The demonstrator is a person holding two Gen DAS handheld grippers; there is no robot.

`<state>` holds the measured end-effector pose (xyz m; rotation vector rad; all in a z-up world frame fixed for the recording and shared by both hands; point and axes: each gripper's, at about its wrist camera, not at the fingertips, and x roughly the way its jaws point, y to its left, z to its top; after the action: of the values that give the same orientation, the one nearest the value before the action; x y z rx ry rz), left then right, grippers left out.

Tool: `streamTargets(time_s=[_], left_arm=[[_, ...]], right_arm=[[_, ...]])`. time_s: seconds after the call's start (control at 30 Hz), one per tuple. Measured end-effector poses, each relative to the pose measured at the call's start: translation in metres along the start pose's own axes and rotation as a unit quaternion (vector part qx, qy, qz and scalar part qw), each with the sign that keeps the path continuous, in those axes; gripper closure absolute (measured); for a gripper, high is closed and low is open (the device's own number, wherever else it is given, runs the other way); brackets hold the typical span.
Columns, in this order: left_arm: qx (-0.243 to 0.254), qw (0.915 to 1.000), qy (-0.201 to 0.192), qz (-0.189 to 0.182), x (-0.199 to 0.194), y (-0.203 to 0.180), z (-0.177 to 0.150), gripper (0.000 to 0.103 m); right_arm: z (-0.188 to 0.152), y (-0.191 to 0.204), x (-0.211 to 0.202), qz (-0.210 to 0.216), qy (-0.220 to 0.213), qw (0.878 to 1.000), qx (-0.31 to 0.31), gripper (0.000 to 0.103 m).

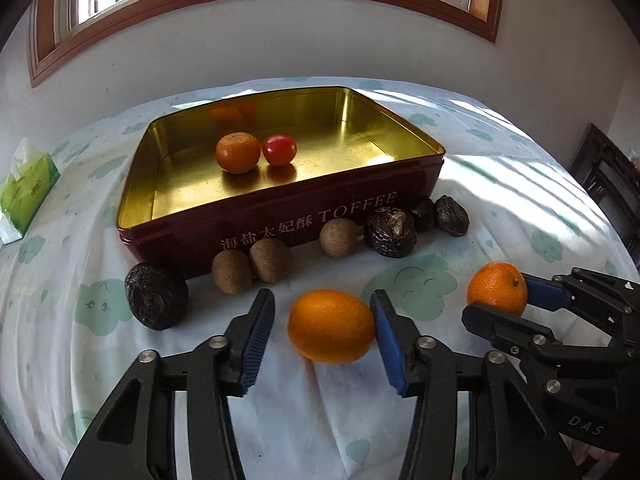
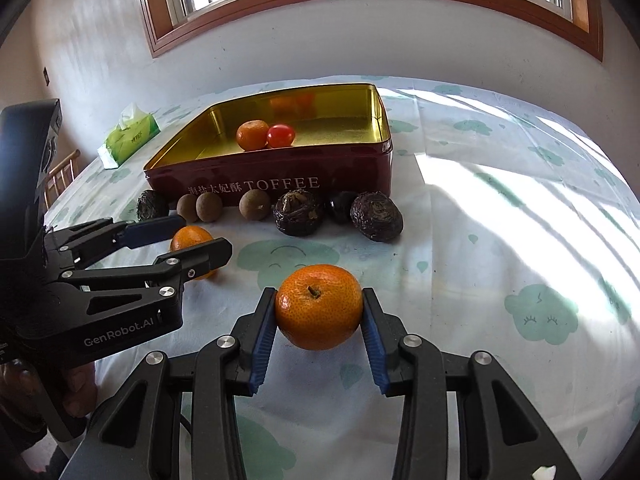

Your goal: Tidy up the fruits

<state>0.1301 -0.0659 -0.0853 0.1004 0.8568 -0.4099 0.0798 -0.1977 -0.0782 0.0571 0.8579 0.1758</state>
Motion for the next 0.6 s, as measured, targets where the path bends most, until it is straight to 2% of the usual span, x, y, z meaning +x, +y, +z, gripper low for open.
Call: streamTargets(time_s=[0.13,0.33,0.6], left_arm=[[0.004,0.9994,-0.020,0.028,-0.009,-0.004,-0.003,0.061],[-0.039,0.9953,-0.051,0.073,-0.032,0.022,-0.003,0.061],[-0.089,0.9897,-0.043,0.103,-0.034,0.056,-0.009,0.061]], right_arm=[[0.000,0.000,0.001,-0.001,0.002,1.000,0.001,0.065],[0.000,0.001,0.001,-0.007,0.004,1.000,-0.002,0.065],[0.000,0.001,0.002,-0.016,0.006,1.000,-0.001,0.065]])
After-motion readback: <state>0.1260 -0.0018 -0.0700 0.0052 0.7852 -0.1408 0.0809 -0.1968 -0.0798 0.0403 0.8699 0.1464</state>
